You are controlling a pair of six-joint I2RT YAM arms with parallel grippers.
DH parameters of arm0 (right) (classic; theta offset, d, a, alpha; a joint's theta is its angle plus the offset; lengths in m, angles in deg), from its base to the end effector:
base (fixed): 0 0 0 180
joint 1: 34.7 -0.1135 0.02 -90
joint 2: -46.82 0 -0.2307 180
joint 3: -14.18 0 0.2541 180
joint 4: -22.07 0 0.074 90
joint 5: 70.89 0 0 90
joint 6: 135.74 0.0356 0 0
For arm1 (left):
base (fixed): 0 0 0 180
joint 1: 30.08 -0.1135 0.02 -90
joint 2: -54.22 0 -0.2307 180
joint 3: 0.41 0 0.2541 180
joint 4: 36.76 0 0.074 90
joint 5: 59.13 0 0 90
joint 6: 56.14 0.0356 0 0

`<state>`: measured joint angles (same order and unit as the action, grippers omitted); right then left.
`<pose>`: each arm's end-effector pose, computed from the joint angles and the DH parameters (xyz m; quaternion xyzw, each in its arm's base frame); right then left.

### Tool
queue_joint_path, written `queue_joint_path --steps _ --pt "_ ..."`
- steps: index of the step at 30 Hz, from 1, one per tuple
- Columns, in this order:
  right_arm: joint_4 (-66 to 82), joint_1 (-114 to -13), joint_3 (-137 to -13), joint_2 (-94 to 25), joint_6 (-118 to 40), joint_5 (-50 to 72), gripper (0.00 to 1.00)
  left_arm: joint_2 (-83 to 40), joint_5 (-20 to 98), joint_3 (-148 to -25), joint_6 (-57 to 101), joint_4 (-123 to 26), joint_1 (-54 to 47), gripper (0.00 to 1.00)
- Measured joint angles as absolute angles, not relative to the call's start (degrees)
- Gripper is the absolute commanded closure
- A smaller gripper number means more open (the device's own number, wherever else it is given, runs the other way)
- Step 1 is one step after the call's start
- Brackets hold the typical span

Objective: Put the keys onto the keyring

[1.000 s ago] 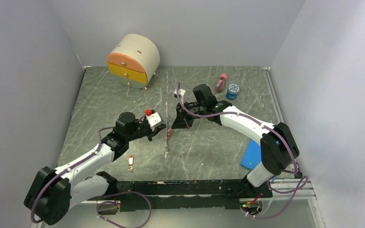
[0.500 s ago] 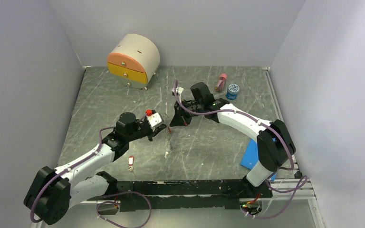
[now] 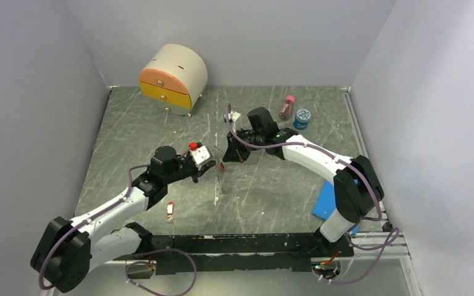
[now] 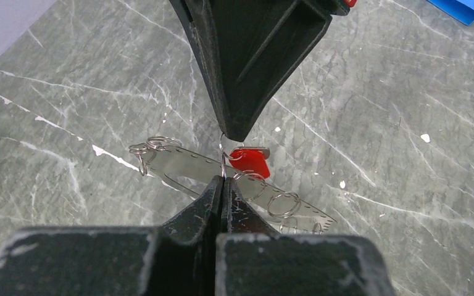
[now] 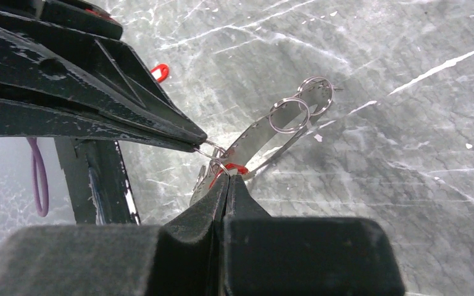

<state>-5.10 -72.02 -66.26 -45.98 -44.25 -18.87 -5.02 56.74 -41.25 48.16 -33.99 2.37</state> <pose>0.2716 0.2346 0.2246 -0.3951 0.7712 0.4116 0.2824 0.1986 -0.1447 0.2030 0.4322 0.6591 -0.2690 0.5536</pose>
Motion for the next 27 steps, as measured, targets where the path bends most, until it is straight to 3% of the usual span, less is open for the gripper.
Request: queue_joint_path --steps 27 --pt "-5.52 -71.96 -62.70 -39.62 -45.86 -17.29 1.00 -3.84 50.86 -39.76 44.54 -31.76 3.68 0.98"
